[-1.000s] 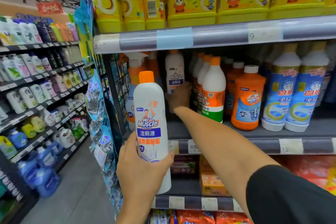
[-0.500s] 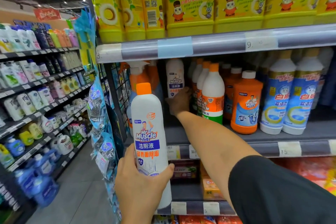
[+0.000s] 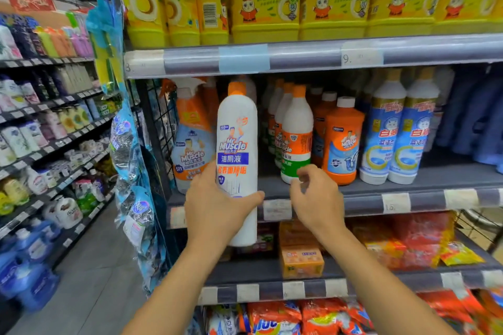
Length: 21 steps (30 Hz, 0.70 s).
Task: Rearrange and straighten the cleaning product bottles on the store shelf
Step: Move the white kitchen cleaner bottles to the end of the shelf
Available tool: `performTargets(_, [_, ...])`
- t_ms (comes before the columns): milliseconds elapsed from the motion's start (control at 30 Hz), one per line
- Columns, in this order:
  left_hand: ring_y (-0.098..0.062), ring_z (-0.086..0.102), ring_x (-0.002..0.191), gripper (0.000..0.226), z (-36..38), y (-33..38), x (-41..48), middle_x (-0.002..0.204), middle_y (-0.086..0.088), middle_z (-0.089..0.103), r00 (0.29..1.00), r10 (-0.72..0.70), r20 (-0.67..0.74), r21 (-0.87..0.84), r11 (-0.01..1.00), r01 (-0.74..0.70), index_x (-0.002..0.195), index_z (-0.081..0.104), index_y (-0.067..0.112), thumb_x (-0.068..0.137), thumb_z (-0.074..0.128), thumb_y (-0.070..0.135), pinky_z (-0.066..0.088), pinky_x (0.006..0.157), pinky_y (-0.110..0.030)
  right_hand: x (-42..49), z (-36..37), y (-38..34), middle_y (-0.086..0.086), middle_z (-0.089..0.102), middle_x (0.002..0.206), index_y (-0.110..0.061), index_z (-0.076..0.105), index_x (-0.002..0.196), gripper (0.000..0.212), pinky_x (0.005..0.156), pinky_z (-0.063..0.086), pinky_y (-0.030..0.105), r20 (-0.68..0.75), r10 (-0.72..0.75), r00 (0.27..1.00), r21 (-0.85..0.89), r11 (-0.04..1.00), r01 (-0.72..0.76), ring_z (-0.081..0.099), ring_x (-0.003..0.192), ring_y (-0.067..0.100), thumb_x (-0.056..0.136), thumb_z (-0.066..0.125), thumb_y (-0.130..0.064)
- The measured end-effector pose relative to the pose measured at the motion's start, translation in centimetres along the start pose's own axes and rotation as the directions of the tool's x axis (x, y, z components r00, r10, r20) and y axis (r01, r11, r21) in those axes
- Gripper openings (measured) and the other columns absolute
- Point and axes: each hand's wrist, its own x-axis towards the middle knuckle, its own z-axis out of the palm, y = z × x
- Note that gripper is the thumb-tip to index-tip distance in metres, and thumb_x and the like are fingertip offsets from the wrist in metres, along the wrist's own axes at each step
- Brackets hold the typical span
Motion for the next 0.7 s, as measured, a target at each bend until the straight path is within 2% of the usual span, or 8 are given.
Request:
performTargets(67, [-0.003, 0.061, 0.082, 0.057, 1.1, 0.5, 1.5, 0.089, 0.018, 0.064, 1.0, -0.003, 0.006, -0.027, 1.0, 0.003, 0.097, 0.056, 0.037, 0.05, 0.085, 0.048, 0.051, 0.069, -0.023, -0.9, -1.4, 2.8, 0.003, 0.061, 0.101, -0.014, 0.06, 0.106, 0.03, 0.074, 0.043, 0.034, -0.009, -0.125, 0.992, -0.171, 0.978, 0.121, 0.056, 0.095, 0.022, 0.085, 0.058, -0.035])
performTargets(133, [0.007, 0.057, 0.075, 0.055, 2.2, 0.8, 2.9, 0.082, 0.021, 0.061, 0.999, -0.02, 0.026, -0.05, 0.999, 0.021, 0.095, 0.056, 0.034, 0.05, 0.086, 0.045, 0.042, 0.059, -0.013, -1.1, -1.8, 5.0, 0.007, 0.058, 0.108, -0.011, 0.06, 0.111, 0.042, 0.088, 0.042, 0.04, 0.088, -0.194, 0.977, -0.32, 0.923, 0.212, 0.052, 0.102, 0.026, 0.083, 0.057, -0.042])
performTargets(200, [0.005, 0.058, 0.075, 0.055, 3.2, 0.8, 4.3, 0.085, 0.016, 0.064, 0.996, -0.066, 0.056, -0.07, 0.995, 0.07, 0.096, 0.059, 0.029, 0.051, 0.088, 0.042, 0.041, 0.057, -0.014, -1.3, -1.5, 6.6, 0.006, 0.056, 0.115, -0.012, 0.059, 0.118, 0.051, 0.104, 0.035, 0.044, 0.218, -0.208, 0.953, -0.394, 0.875, 0.281, 0.051, 0.111, 0.027, 0.084, 0.055, -0.05])
performTargets(267, [0.002, 0.057, 0.072, 0.053, 4.2, 0.9, 5.5, 0.085, 0.012, 0.066, 0.992, -0.113, 0.064, -0.061, 0.991, 0.117, 0.093, 0.06, 0.028, 0.05, 0.088, 0.042, 0.04, 0.054, -0.016, -1.5, -1.3, 7.4, 0.003, 0.056, 0.119, -0.015, 0.057, 0.122, 0.057, 0.115, 0.023, 0.045, 0.273, -0.217, 0.937, -0.427, 0.846, 0.32, 0.049, 0.118, 0.024, 0.084, 0.05, -0.056])
performTargets(367, [-0.007, 0.06, 0.072, 0.054, 5.5, 0.8, 7.1, 0.088, 0.005, 0.067, 0.988, -0.15, 0.047, -0.058, 0.987, 0.152, 0.093, 0.06, 0.025, 0.05, 0.088, 0.042, 0.046, 0.056, -0.023, -1.4, -0.9, 7.7, 0.001, 0.056, 0.118, -0.018, 0.056, 0.121, 0.058, 0.117, 0.018, 0.044, 0.257, -0.219, 0.941, -0.426, 0.849, 0.313, 0.049, 0.118, 0.023, 0.084, 0.044, -0.061])
performTargets(467, [-0.018, 0.065, 0.084, 0.061, 6.7, 0.7, 8.5, 0.097, -0.001, 0.069, 0.987, -0.158, 0.011, -0.064, 0.985, 0.159, 0.1, 0.06, 0.02, 0.051, 0.087, 0.042, 0.055, 0.073, -0.033, -1.5, -0.7, 7.7, 0.0, 0.056, 0.116, -0.018, 0.056, 0.119, 0.057, 0.117, 0.018, 0.044, 0.232, -0.217, 0.948, -0.402, 0.867, 0.296, 0.048, 0.115, 0.022, 0.083, 0.045, -0.061])
performTargets(567, [-0.022, 0.066, 0.089, 0.065, 7.8, 0.3, 9.6, 0.101, -0.004, 0.069, 0.991, -0.125, -0.042, -0.081, 0.989, 0.122, 0.105, 0.059, 0.018, 0.05, 0.089, 0.036, 0.053, 0.074, -0.031, -1.5, -0.6, 7.7, 0.001, 0.055, 0.114, -0.018, 0.057, 0.119, 0.054, 0.117, 0.018, 0.044, 0.219, -0.225, 0.949, -0.379, 0.877, 0.295, 0.048, 0.114, 0.023, 0.083, 0.05, -0.058])
performTargets(700, [-0.029, 0.063, 0.097, 0.08, 9.6, -0.6, 10.3, 0.11, -0.013, 0.064, 0.99, -0.108, -0.087, -0.049, 0.993, 0.104, 0.12, 0.053, 0.012, 0.052, 0.089, 0.032, 0.056, 0.083, -0.04, -1.5, -0.6, 7.8, 0.001, 0.057, 0.112, -0.018, 0.059, 0.116, 0.051, 0.116, 0.021, 0.045, 0.209, -0.231, 0.95, -0.367, 0.882, 0.295, 0.05, 0.112, 0.024, 0.08, 0.064, -0.053])
